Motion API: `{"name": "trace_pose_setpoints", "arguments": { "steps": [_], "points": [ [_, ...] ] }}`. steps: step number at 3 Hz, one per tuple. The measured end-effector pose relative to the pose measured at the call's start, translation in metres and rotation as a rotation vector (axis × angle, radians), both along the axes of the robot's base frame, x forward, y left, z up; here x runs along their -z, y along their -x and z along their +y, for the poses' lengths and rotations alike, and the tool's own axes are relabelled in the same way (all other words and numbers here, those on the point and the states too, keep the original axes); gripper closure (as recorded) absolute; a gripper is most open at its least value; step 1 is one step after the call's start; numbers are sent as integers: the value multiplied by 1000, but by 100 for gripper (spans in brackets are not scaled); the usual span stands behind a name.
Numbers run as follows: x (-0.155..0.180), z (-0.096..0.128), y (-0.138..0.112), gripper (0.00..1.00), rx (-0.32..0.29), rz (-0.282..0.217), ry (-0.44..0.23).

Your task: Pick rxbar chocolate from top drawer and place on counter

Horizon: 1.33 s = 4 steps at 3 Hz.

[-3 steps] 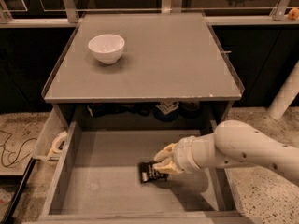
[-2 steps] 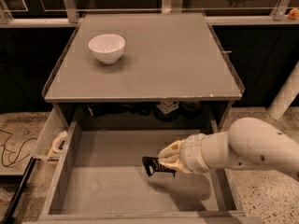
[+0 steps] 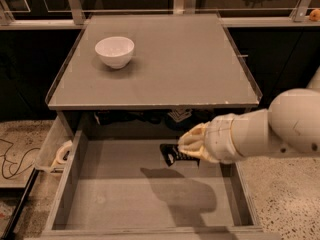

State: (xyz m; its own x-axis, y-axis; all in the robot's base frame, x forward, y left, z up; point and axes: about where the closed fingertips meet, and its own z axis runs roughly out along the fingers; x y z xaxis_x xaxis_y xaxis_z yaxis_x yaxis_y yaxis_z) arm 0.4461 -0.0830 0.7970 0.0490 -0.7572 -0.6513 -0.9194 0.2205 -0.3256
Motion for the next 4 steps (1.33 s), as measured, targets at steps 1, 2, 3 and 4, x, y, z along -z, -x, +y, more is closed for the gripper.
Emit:
{"name": "trace_pose_setpoints", "arguments": {
  "steps": [1, 2, 3, 4],
  "points": [
    [-70, -7, -26, 100, 29, -100, 72],
    [-150, -21, -56, 100, 92, -223, 99],
    [-150, -21, -57, 100, 92, -224, 99],
    [-154, -18, -90, 100, 99, -248, 95]
  ]
}}
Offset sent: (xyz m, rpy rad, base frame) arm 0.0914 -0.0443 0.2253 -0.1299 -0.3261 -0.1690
